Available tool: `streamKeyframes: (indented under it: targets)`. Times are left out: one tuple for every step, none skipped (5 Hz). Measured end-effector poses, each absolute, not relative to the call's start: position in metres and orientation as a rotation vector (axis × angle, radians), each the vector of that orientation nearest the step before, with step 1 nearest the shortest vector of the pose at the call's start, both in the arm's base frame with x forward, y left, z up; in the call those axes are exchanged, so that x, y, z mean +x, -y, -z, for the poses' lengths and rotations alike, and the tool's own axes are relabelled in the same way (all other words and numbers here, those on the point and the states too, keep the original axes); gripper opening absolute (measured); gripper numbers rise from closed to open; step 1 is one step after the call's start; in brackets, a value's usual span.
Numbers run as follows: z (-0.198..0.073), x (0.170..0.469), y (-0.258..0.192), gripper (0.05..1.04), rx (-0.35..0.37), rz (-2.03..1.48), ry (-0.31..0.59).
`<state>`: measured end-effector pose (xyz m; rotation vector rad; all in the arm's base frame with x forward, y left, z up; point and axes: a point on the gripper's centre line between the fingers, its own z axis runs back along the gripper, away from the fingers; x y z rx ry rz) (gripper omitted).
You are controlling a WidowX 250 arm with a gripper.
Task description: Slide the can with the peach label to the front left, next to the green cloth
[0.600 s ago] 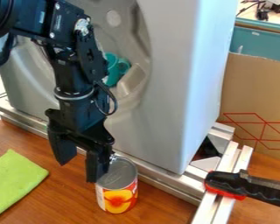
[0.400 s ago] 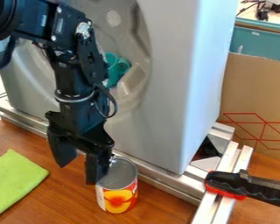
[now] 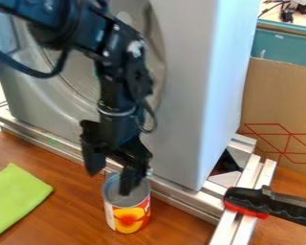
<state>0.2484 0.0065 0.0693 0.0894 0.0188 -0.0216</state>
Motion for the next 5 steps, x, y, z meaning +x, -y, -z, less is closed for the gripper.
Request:
streamKeyframes:
  targets:
    - [-0.055,0.259,-0.001,1.000,0.065,0.040,-0.018]
    - [-0.044,0.263,0.001,1.000,0.042,0.047,-0.021]
    - [-0.043,0.271,-0.005,1.000,0.016,0.026,0.034]
    - [-0.037,0.269,-0.019,1.000,0.000,0.004,0.054]
    - [-0.032,0.265,-0.027,1.000,0.019,-0.009,0.057]
